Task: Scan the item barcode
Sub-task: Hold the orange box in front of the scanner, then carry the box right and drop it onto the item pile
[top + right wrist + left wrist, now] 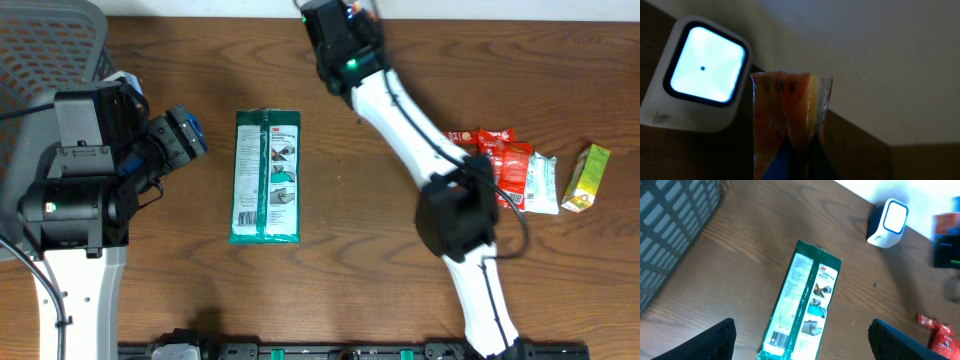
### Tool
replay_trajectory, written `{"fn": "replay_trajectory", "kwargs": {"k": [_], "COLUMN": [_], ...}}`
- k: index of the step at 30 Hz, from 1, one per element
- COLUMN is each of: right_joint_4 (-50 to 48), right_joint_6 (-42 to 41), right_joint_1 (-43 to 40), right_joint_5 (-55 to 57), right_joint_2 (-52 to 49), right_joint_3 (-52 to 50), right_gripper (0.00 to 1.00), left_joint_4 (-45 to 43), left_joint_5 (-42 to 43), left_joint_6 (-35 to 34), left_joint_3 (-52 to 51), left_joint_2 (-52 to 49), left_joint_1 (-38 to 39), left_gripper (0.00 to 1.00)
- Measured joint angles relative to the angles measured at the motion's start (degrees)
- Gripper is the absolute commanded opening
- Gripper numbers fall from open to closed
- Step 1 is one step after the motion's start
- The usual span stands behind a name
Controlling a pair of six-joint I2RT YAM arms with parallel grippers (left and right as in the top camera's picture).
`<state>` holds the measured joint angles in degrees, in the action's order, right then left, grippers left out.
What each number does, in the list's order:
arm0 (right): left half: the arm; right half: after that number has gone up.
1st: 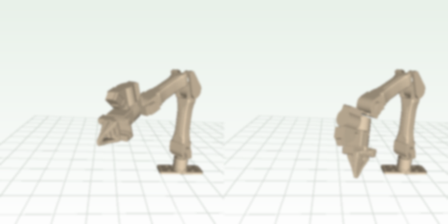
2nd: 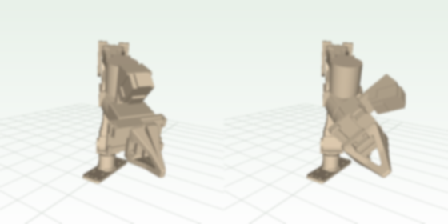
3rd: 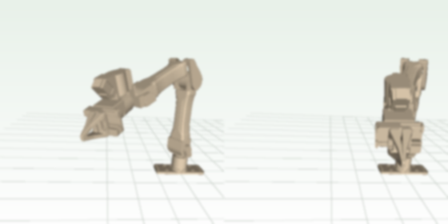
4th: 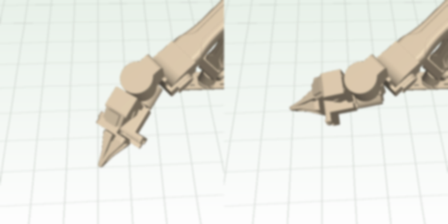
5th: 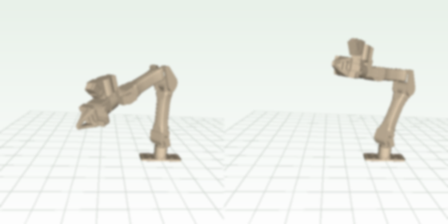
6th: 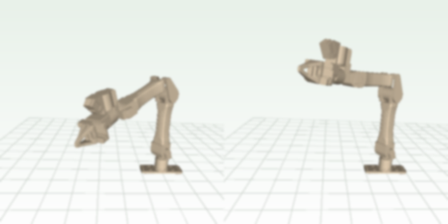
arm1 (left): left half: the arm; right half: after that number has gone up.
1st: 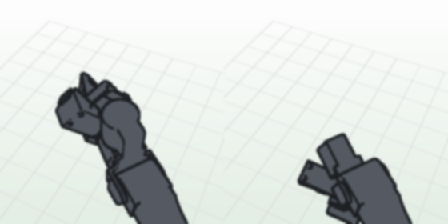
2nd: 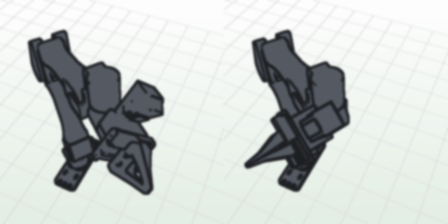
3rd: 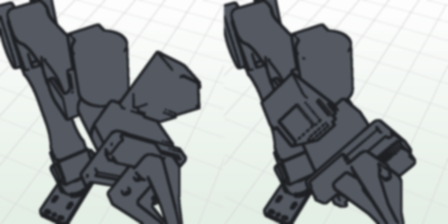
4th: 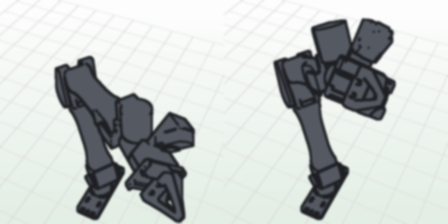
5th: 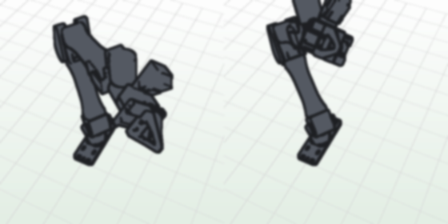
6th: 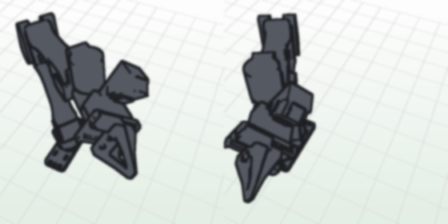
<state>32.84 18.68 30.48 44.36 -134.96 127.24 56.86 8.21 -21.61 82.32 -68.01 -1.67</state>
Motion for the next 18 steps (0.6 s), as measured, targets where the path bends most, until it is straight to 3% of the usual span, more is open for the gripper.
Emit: {"fn": "replay_trajectory", "kwargs": {"k": [8, 14, 18], "right_joint_4": [32.1, 45.9, 49.9], "right_joint_6": [-20.5, -25.8, -26.9], "right_joint_1": [-2.1, -10.2, -16.0], "right_joint_5": [-13.9, -26.7, -31.7], "right_joint_2": [17.0, 19.9, 19.8], "right_joint_3": [0.2, 0.4, -1.3], "right_gripper": [0.01, 0.01, 0.01], "left_joint_4": [0.0, 0.0, 0.0], "left_joint_5": [0.0, 0.0, 0.0], "left_joint_6": [0.0, 0.0, 0.0], "left_joint_3": [0.0, 0.0, 0.0], "left_joint_2": [0.0, 0.0, 0.0], "left_joint_1": [0.0, 0.0, 0.0], "left_gripper": [0.86, 0.86, 0.86]}}
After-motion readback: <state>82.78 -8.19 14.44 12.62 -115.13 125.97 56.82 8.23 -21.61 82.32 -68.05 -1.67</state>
